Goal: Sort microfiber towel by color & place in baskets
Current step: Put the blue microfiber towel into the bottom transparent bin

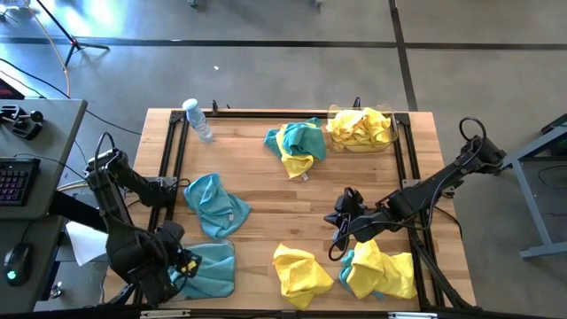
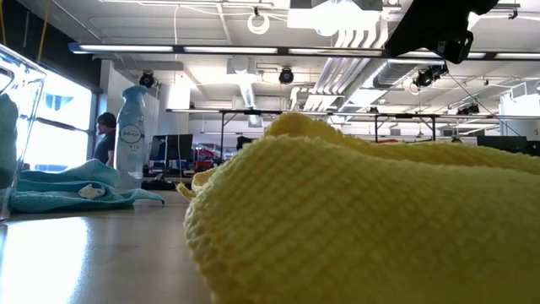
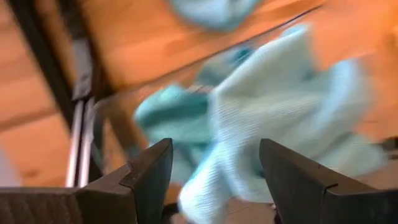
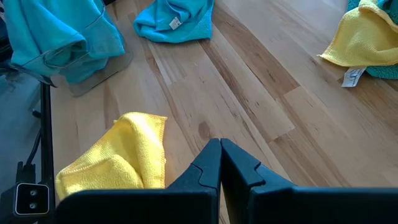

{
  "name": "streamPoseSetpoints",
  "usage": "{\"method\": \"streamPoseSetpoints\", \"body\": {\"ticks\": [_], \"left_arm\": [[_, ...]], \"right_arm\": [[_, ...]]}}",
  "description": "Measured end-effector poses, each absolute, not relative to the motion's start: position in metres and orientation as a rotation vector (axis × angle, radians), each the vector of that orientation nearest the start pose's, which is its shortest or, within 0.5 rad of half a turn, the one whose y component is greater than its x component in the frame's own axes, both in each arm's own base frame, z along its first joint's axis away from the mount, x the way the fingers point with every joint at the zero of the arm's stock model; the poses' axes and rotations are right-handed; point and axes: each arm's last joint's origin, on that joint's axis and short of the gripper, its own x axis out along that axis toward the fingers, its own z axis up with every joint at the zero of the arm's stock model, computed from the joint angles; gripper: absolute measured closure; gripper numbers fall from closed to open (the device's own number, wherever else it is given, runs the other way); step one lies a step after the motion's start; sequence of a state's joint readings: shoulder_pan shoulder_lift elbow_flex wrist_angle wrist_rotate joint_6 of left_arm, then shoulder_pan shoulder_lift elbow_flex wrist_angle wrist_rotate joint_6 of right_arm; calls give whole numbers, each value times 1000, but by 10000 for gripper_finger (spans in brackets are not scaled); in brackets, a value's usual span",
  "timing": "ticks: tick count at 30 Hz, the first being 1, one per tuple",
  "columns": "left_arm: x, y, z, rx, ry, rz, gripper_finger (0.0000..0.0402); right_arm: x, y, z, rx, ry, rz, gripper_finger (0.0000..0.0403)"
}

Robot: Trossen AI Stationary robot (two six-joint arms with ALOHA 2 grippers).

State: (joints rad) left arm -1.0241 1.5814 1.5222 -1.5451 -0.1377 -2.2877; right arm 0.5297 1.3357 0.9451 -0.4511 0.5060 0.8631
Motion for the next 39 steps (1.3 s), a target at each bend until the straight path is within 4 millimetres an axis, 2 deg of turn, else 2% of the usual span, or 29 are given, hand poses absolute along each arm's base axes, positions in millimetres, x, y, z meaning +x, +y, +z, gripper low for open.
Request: {"method": "streamPoseSetpoints", "body": {"ticks": [4,9,15,21,30,34,39], "left_arm": [[151,-226,330,-958,1045,877,172],[167,-233,322,-1001,1059,852,172],[184,-252,286,-985,1169,1022,172],[197,-276,245,-946,1189,1112,172],[209,-293,186,-820,1202,1255,172],[210,-294,173,-830,1215,1266,172],[209,-293,173,-845,1218,1262,172]], "right_arm": [[240,124,253,408,673,-286,402],[240,124,253,408,673,-286,402],[240,124,253,408,673,-286,402],[240,124,253,408,673,-286,402],[240,124,253,408,673,-285,402],[240,124,253,410,673,-286,402],[240,124,253,411,672,-286,402]]}}
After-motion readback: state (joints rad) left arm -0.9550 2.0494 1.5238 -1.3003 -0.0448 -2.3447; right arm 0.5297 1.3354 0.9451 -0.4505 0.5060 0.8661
